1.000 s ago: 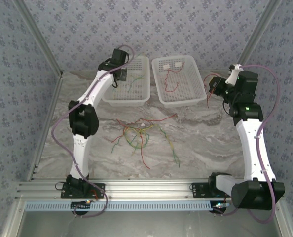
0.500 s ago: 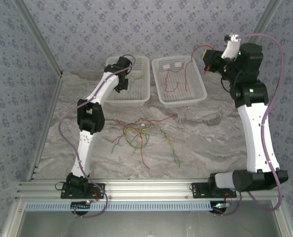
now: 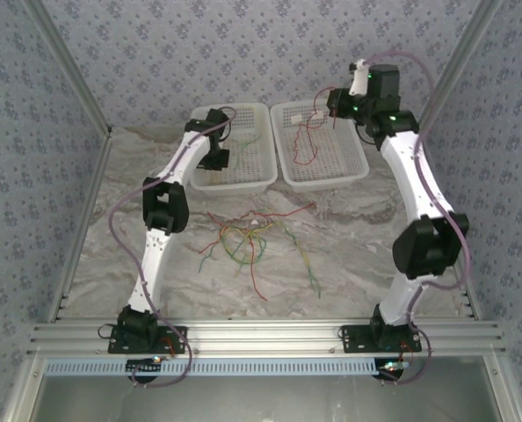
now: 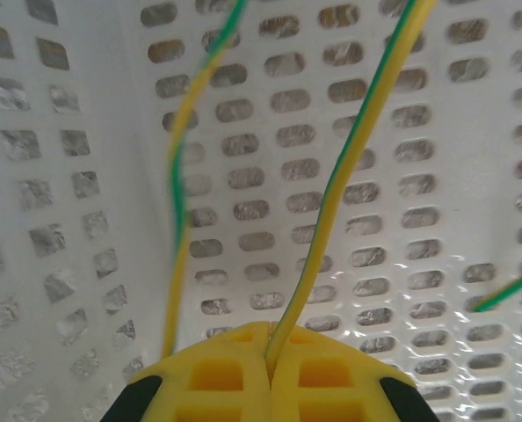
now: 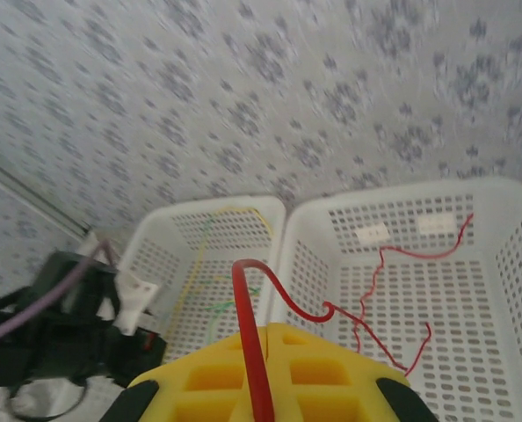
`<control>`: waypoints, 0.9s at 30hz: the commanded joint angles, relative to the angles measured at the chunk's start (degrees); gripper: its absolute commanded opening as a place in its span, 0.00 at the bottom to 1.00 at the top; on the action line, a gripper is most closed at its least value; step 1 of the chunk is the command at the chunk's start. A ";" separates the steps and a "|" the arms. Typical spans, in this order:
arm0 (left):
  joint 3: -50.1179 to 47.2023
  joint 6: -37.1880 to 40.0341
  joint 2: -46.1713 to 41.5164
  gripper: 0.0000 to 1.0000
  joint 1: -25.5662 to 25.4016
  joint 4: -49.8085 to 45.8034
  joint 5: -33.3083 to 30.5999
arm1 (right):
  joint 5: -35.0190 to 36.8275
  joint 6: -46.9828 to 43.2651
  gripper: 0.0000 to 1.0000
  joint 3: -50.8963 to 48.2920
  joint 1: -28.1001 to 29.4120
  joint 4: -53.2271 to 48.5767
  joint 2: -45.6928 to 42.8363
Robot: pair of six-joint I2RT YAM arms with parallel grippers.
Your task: Untangle the cables
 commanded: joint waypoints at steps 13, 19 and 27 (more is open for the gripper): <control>2.20 3.11 1.28 0.00 3.21 0.25 -4.93 | 9.62 -4.40 0.00 23.28 3.42 -6.90 35.78; 4.96 3.90 2.35 0.00 3.12 2.81 -3.52 | 12.12 -2.70 0.00 30.24 4.67 -8.69 43.36; 4.71 2.98 2.83 0.00 1.17 5.19 0.93 | 9.05 4.27 0.00 37.15 3.39 -8.65 50.30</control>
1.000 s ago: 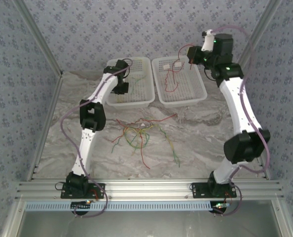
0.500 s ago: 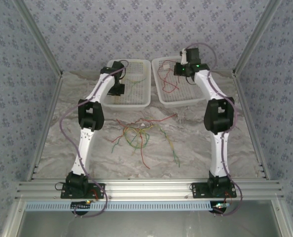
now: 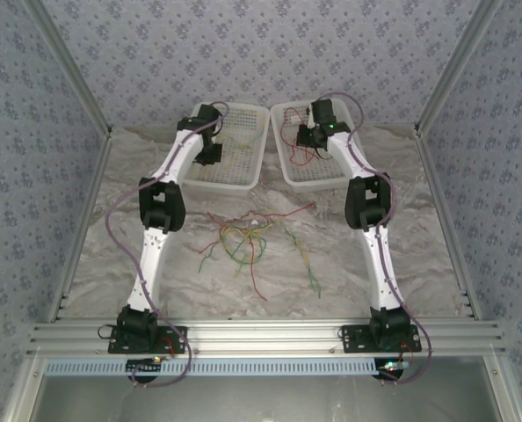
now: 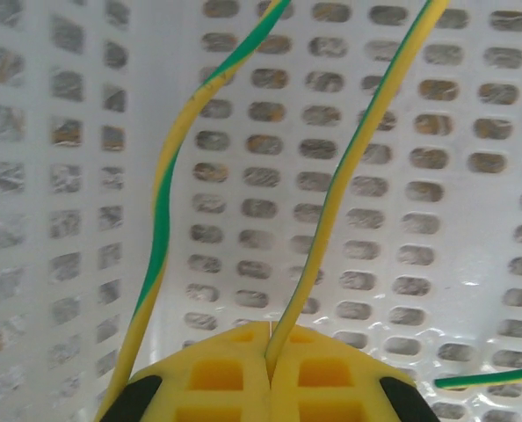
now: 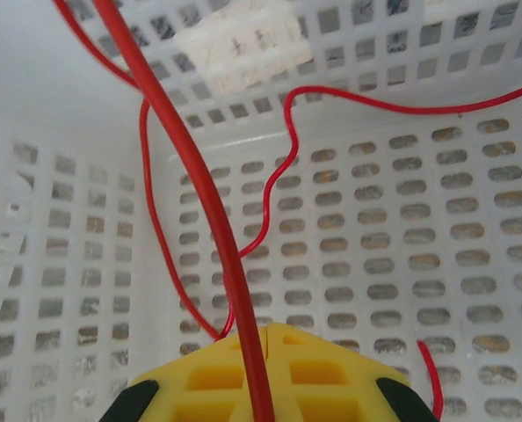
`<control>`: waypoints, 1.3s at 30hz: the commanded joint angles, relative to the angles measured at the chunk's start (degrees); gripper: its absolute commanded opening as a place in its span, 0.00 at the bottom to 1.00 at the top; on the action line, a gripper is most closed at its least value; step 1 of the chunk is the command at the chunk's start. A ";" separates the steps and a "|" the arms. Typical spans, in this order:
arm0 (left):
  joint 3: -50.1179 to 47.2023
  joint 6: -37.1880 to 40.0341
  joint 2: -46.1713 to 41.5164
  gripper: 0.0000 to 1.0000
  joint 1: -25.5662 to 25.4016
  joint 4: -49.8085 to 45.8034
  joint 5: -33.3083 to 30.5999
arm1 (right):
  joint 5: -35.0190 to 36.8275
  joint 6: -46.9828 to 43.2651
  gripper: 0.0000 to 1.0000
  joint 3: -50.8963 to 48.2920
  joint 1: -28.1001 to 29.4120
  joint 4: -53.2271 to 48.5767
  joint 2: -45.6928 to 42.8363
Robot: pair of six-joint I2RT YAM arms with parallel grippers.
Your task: Untangle the cables
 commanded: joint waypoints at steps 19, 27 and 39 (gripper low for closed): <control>1.77 -5.24 -9.29 0.52 -2.63 3.14 -3.86 | 5.20 4.16 0.28 3.82 -1.37 -9.83 -5.96; 1.60 -5.05 -13.86 0.54 -2.64 0.35 -6.05 | 14.38 3.12 0.43 -0.52 -1.31 -16.54 -14.26; -24.78 -4.92 -32.79 0.43 -5.94 9.01 -6.88 | 8.20 2.60 0.48 -15.77 -2.40 -11.24 -28.15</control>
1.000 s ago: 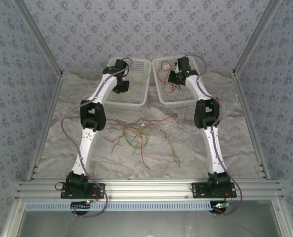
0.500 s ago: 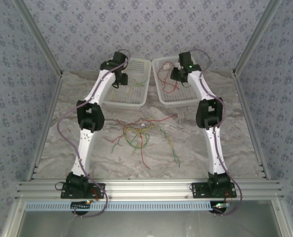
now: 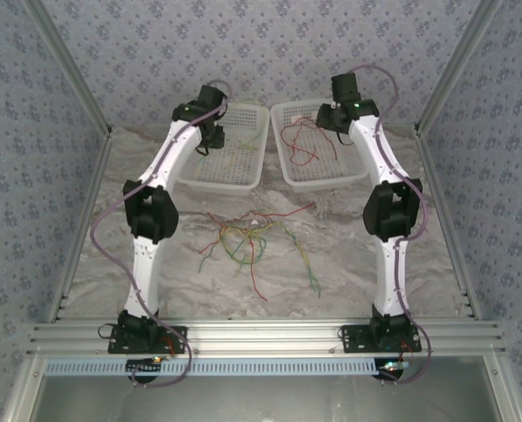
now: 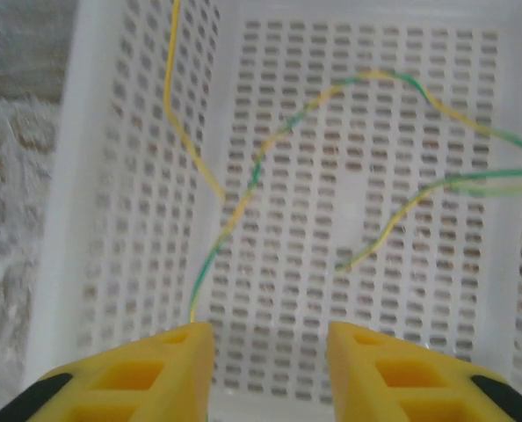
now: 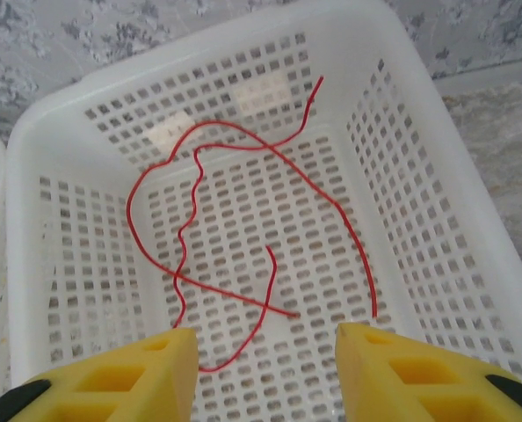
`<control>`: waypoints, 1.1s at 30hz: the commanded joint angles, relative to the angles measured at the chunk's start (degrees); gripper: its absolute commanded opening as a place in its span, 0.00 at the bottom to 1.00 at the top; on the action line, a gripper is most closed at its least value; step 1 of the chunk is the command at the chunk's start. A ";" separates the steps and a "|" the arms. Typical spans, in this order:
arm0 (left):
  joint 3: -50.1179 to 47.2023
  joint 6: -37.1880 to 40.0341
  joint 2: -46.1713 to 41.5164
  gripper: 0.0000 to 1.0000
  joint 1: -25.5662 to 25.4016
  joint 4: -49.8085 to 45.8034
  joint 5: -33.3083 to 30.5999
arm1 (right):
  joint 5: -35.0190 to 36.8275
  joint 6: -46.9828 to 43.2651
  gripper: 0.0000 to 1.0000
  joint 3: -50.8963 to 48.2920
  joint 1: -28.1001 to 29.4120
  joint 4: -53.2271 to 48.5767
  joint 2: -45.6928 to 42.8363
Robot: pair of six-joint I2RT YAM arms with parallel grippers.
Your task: Untangle the cables
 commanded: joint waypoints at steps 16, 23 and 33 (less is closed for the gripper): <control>-57.73 -11.55 -41.21 0.46 20.87 26.00 5.40 | -5.47 2.92 0.47 -27.85 -18.22 6.06 -16.13; -61.24 -11.27 -34.61 0.35 20.72 30.04 9.16 | -5.45 2.31 0.46 -30.90 -17.82 5.90 -14.06; -60.34 -11.75 -29.83 0.28 15.82 33.37 9.92 | -6.50 2.39 0.45 -32.27 -13.47 7.53 -13.01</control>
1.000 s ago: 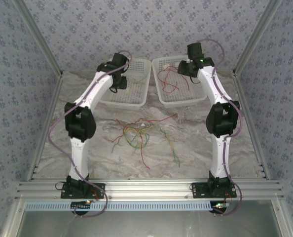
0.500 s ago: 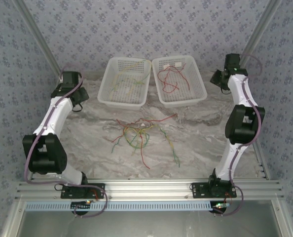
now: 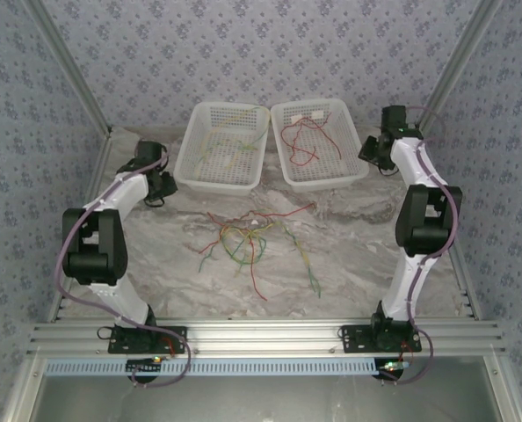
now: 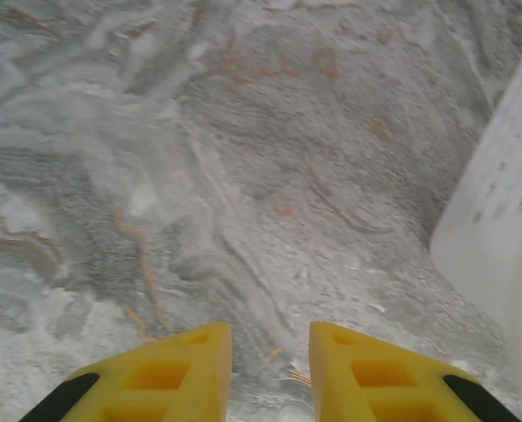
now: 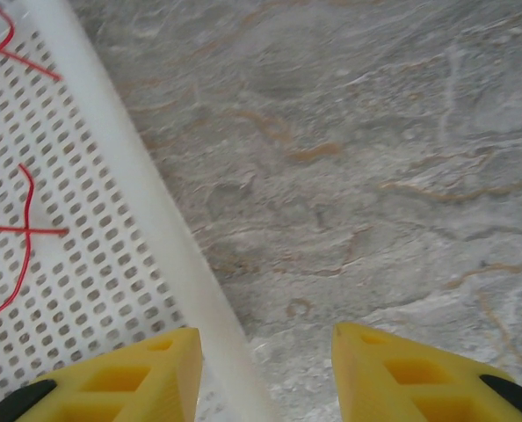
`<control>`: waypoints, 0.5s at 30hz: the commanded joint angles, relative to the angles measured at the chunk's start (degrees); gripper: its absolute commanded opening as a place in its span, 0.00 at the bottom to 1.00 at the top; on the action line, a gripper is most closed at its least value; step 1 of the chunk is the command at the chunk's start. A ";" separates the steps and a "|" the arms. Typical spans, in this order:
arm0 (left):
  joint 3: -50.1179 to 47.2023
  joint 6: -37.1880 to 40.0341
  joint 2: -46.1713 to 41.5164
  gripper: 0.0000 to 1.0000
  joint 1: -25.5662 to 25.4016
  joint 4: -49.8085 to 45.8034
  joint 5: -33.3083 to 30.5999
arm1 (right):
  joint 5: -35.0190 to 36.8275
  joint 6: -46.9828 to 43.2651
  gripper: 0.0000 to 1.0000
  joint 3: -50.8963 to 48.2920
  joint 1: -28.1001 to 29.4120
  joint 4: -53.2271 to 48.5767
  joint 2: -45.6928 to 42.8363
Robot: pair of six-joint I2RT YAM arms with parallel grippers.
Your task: Untangle the cables
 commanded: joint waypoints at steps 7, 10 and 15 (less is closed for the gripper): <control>1.11 -1.68 2.64 0.27 -3.25 4.46 3.79 | -7.35 0.33 0.43 -2.22 0.92 2.27 -0.29; 0.26 -2.01 1.54 0.27 -3.45 5.54 4.15 | -8.08 0.25 0.43 -4.13 0.64 5.06 -3.27; 0.33 -1.31 0.24 0.27 -3.35 5.55 3.10 | -10.37 0.10 0.43 -4.16 -1.38 5.14 -6.08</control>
